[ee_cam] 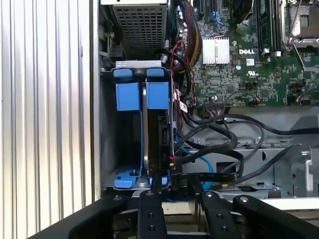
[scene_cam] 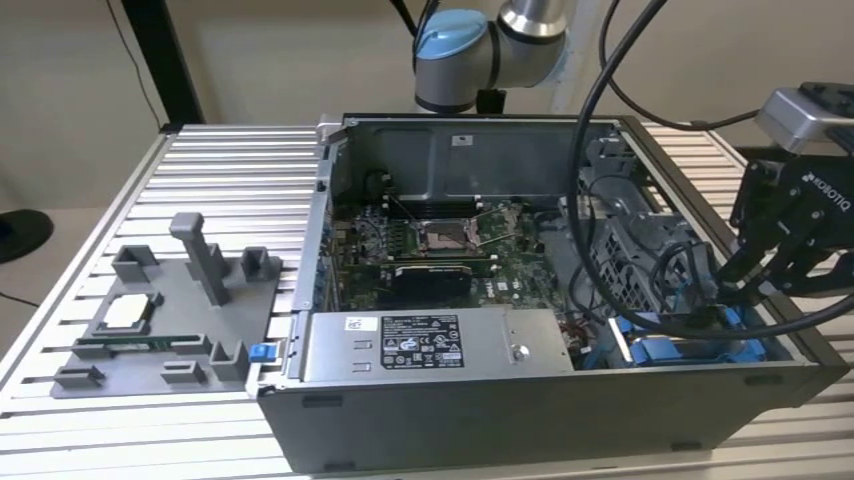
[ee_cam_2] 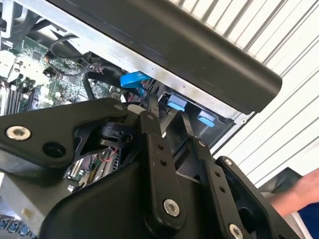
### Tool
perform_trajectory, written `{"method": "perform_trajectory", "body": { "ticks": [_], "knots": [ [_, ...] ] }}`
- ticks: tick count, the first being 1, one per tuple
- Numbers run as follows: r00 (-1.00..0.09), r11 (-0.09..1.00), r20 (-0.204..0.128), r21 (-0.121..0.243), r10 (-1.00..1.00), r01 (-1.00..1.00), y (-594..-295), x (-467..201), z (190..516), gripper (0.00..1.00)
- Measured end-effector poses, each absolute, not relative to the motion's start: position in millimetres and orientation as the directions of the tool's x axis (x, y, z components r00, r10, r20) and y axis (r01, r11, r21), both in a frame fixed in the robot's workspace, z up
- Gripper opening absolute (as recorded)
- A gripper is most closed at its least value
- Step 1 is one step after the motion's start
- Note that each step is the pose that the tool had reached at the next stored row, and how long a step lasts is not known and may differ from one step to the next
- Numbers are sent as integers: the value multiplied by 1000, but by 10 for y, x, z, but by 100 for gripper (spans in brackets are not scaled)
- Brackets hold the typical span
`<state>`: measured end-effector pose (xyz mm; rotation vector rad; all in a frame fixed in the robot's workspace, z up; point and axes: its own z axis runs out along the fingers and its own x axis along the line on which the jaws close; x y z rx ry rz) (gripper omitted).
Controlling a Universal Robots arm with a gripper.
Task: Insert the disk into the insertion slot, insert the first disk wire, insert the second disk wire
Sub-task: 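Insert the second disk wire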
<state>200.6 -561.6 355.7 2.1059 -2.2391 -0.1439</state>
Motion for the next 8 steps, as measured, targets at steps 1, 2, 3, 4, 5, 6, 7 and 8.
{"method": "perform_trajectory", "body": {
  "ticks": [1, 2, 3, 4, 5, 6, 7, 8],
  "knots": [
    [-64, 61, -17, 112, -998, -992, -5617, 2006, 3556, 100],
    [-65, 62, -17, 112, -998, -992, -5618, 2006, 3553, 100],
    [-65, 63, -17, 112, -998, -992, -5619, 2006, 3551, 100],
    [-65, 63, -17, 112, -998, -992, -5620, 2006, 3551, 100],
    [-65, 63, -17, 112, -998, -992, -5620, 2006, 3551, 100],
    [-65, 63, -17, 112, -998, -992, -5621, 2006, 3552, 100],
    [-65, 63, -19, 112, -998, -992, -5624, 2006, 3554, 100],
    [-65, 63, -22, 113, -998, -992, -5628, 2006, 3555, 100]
  ]
}}
